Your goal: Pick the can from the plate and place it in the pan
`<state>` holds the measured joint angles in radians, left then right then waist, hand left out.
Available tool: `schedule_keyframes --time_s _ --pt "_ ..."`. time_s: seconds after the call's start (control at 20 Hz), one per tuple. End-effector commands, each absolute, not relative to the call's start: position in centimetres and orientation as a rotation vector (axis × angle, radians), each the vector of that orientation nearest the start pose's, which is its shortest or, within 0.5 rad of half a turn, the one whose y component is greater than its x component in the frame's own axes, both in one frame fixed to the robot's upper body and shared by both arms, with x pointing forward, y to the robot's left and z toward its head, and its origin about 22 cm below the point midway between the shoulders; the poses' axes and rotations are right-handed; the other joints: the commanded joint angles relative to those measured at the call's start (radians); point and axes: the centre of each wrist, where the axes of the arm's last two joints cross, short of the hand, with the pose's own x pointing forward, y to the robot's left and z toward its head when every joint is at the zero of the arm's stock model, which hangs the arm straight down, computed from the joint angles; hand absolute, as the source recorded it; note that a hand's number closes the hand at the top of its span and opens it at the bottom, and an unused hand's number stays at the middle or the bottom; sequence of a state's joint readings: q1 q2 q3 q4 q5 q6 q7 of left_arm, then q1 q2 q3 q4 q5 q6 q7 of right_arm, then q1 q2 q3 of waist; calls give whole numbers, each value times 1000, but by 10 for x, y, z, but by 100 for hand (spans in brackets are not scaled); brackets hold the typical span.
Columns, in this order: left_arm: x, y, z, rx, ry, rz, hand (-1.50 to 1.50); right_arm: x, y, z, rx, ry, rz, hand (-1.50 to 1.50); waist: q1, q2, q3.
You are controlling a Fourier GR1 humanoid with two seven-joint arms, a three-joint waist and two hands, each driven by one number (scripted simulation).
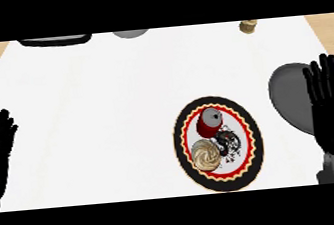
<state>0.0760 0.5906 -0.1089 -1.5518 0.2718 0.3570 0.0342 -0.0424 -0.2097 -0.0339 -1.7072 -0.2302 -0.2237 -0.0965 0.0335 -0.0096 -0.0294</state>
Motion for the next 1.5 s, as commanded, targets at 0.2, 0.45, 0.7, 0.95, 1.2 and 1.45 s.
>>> schedule_keyframes --time_s 0.2,0.45,0.7,0.95,1.2,1.45 --pt "253 289 60 259 -1571 -282 0 291 -279 37 -309 -1416 -136 -150 -22 29 28" --pt "249 261 53 113 -1545 -365 0 275 -296 -3 -813 -1202 130 150 -10 29 25" --pt "272 253 48 97 -1503 -370 0 278 -198 -21 -784 -1208 55 -150 -35 12 28" --pt "269 260 54 121 -1482 -345 0 285 -208 3 -791 -957 372 -150 -34 5 26" --pt "262 247 48 85 -1488 -360 0 320 -193 60 -823 -777 551 -150 -23 5 26" --pt "270 247 55 88 -1504 -356 0 343 -180 80 -649 -550 764 -150 -15 9 27"
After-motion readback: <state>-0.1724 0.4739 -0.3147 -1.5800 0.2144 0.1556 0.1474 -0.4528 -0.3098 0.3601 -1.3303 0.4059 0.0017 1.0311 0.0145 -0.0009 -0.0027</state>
